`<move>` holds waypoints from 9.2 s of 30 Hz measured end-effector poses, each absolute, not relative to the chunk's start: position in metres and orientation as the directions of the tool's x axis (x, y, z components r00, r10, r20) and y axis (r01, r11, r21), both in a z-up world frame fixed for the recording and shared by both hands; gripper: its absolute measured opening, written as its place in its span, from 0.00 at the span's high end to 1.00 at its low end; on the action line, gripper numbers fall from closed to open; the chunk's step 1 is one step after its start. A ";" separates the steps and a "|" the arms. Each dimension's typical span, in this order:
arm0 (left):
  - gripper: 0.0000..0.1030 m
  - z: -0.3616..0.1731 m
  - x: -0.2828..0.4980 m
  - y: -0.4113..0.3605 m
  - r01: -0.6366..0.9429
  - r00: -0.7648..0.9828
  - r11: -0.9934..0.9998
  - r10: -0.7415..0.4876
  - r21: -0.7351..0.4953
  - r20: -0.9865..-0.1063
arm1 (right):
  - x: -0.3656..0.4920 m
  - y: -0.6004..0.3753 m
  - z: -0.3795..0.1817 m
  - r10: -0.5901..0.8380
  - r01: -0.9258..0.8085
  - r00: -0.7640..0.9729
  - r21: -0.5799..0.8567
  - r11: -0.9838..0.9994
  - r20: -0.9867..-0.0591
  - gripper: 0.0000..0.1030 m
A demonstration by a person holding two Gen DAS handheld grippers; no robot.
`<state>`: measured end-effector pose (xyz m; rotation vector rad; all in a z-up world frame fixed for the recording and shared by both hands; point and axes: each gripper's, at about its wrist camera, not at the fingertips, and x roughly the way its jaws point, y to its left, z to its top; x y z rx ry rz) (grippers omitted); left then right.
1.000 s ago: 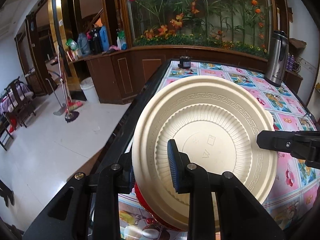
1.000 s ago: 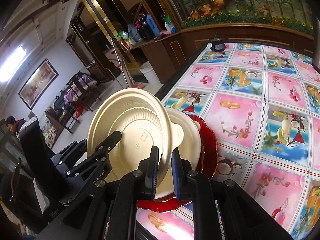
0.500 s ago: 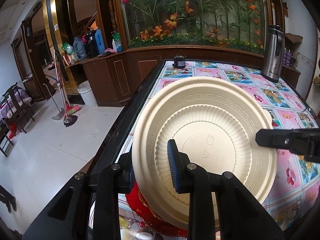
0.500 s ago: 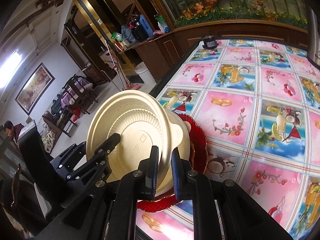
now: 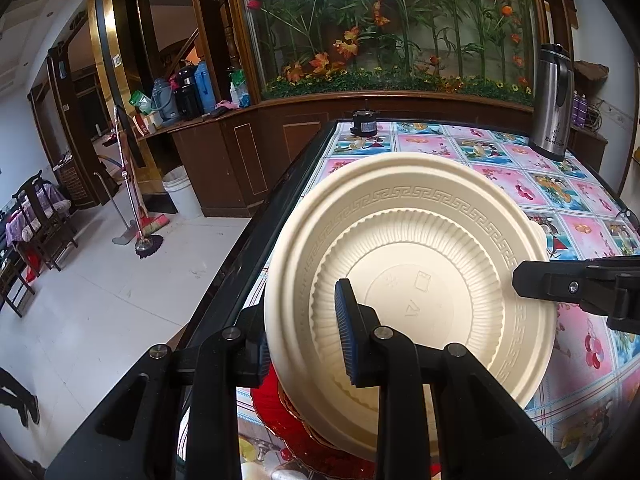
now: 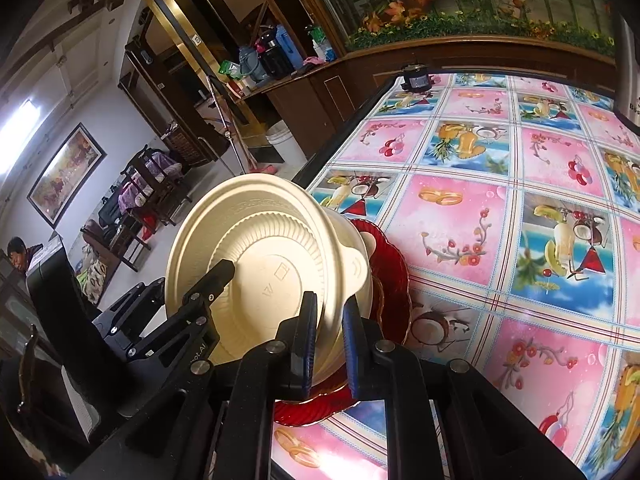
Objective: Organize plates and bowls
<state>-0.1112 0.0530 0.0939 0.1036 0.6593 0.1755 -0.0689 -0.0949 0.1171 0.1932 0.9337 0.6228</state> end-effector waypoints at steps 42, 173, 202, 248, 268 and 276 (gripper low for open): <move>0.76 0.095 -0.109 0.056 -0.130 0.784 0.981 0.192 0.145 -0.590 | -0.074 -0.087 0.125 0.502 -0.438 0.525 0.287 0.852 -0.688 0.88; 0.85 0.040 -0.083 0.089 -0.089 0.635 0.990 -0.031 -0.112 -0.772 | -0.060 -0.146 0.062 0.521 -0.289 0.448 0.434 0.853 -0.726 0.89; 0.76 0.034 -0.043 -0.115 0.168 0.641 0.986 -0.114 -0.006 -0.759 | -0.076 -0.342 0.051 0.317 0.001 0.650 0.418 0.908 -0.691 0.84; 0.18 0.054 -0.113 -0.107 0.152 0.804 0.957 0.026 0.249 -0.593 | -0.169 -0.333 0.072 0.073 0.034 0.835 0.184 0.982 -0.546 0.01; 0.15 0.054 -0.111 -0.103 0.159 0.795 0.960 0.014 0.230 -0.607 | -0.153 -0.332 0.065 0.126 -0.005 0.792 0.200 0.980 -0.597 0.01; 0.15 0.054 -0.111 -0.104 0.158 0.795 0.960 0.016 0.233 -0.606 | -0.153 -0.332 0.066 0.128 -0.008 0.792 0.199 0.980 -0.596 0.01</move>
